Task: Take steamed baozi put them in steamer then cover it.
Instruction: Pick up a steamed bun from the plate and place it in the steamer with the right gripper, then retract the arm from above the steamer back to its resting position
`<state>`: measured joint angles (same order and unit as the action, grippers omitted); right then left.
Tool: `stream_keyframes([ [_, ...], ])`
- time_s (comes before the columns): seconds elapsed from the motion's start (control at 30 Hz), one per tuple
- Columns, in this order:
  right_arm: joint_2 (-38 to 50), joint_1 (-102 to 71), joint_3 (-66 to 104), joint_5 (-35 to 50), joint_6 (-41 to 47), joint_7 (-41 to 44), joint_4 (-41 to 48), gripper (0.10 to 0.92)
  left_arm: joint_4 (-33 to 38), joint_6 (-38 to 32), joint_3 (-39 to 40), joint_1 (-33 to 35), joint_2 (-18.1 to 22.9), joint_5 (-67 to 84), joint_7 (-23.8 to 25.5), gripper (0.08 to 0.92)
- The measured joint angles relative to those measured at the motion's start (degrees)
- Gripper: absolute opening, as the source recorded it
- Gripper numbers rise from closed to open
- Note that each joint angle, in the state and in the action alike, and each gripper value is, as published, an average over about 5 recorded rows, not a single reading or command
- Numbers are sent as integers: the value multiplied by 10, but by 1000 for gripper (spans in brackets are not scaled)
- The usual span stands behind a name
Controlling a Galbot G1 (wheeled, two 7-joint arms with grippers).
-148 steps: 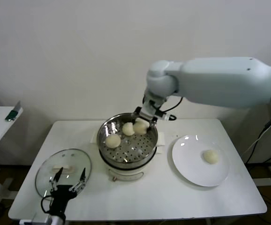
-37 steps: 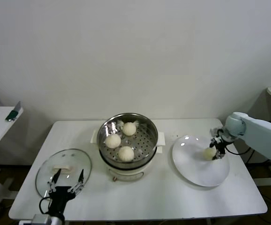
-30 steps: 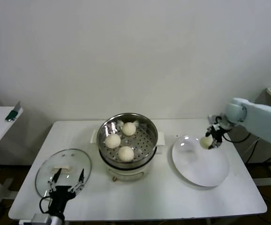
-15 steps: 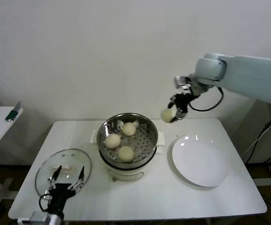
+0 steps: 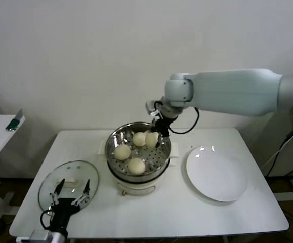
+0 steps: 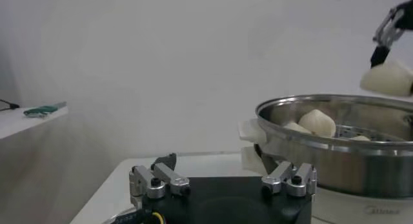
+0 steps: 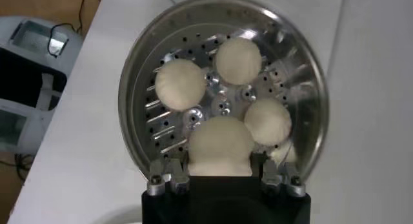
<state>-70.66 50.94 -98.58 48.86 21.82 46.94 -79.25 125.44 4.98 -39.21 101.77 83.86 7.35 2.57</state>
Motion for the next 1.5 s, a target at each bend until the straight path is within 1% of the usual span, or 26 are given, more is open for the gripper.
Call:
stream_keyframes([
  [0.3, -18, -50, -1, -26, 18, -28, 15, 628, 0, -1, -1, 1, -2, 0, 0, 823],
  [0.73, -34, -87, 4, -53, 28, -48, 38, 632, -4, 2, 0, -8, -2, 2, 0, 823],
  [0.83, -34, -89, 6, -55, 28, -50, 40, 666, -4, 3, -1, -9, -3, 4, 0, 823],
  [0.97, -32, -89, 9, -54, 24, -50, 41, 764, -4, 5, -1, -11, -4, 6, 0, 823],
  [1.07, -29, -85, 12, -50, 17, -46, 39, 811, -3, 6, -1, -12, -4, 7, 0, 823],
  [1.33, -4, -61, 35, -13, -3, -34, 28, 823, 5, 8, -5, -8, -7, 11, 1, 823],
  [1.5, 40, -66, 80, 27, -6, -63, 17, 823, 13, 14, -5, -4, -8, 15, -1, 823],
])
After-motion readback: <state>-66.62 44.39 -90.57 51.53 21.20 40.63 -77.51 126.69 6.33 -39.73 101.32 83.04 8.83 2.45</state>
